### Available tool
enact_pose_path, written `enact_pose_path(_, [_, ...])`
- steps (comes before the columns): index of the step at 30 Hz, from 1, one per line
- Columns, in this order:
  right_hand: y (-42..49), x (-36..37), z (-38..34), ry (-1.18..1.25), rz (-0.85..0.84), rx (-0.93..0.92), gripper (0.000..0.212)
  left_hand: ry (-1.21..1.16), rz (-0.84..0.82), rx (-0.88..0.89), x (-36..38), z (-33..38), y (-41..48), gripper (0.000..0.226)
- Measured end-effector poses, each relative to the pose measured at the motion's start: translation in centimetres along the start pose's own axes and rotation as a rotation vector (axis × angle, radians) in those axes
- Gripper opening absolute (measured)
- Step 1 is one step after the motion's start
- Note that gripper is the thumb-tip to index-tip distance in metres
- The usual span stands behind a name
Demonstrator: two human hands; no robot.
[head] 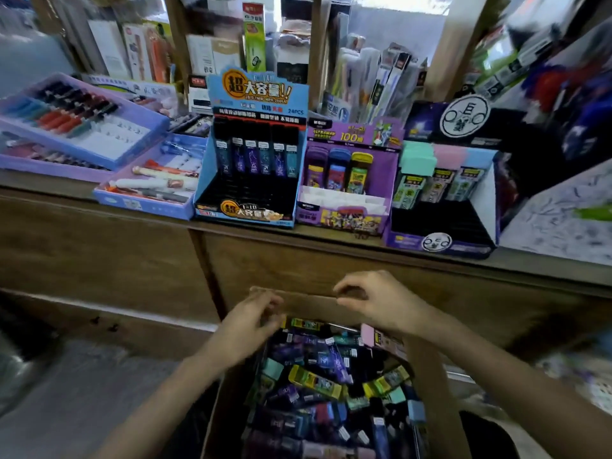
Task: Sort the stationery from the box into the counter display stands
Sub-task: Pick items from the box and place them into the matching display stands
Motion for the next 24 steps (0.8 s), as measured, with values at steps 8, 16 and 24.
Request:
enact_pose_path(8, [-9.0,12.1,9.4,0.05,-0.289,0.254,0.032,0.058,-0.296,-0.101,13.2,-4.2,-3.4,0.031])
enact_pose_path(16, [-13.9,17.8,13.3,0.007,-0.313,0.437,0.09,0.392,-0.474,-0.045,18.6,-4.8,-4.2,0.07])
enact_pose_path(24, [-14.0,18.3,13.1,0.169,0.052,0.593,0.08,0.39,-0.317,-0.051,17.6,-5.4,-4.6,0.055])
Point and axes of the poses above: each hand's wrist, its own y-axis towards the middle knuckle, its own x-axis out of the palm, z = x × y, the point moved 7 cm from there along y, towards the middle knuckle, and after that the axes turned 7 degrees about -x, right-handed, at the moved point
